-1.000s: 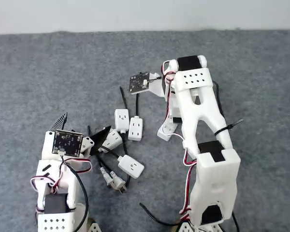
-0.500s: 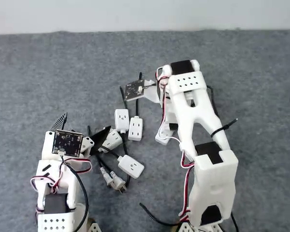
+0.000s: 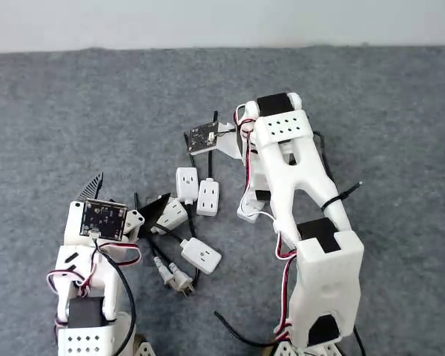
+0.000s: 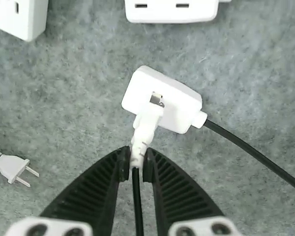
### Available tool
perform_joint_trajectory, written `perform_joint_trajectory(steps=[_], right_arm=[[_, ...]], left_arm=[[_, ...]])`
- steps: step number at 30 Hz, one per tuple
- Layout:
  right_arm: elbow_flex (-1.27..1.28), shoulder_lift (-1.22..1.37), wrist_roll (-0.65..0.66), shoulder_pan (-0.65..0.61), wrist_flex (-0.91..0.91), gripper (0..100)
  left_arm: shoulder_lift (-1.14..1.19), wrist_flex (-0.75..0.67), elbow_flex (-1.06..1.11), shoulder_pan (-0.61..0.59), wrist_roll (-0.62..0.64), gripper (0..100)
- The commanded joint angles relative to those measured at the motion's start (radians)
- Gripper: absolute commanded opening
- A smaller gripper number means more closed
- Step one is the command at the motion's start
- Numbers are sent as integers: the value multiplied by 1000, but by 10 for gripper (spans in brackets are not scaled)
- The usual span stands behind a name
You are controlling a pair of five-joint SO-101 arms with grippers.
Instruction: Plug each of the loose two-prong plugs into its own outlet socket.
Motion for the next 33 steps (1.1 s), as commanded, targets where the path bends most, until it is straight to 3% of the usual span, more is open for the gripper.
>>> perform_joint_trajectory(steps=[1,18,33], right_arm=[[57,-21,-12,-36,42,9],[94,-33,-68,-88,44,9],[95,-120,-224,-216,44,9]], left_arm=[[-5,-28,-7,-3,-12,445],[-5,-28,-5,-6,-12,445],[-11,-28,-10,-6,-44,445]])
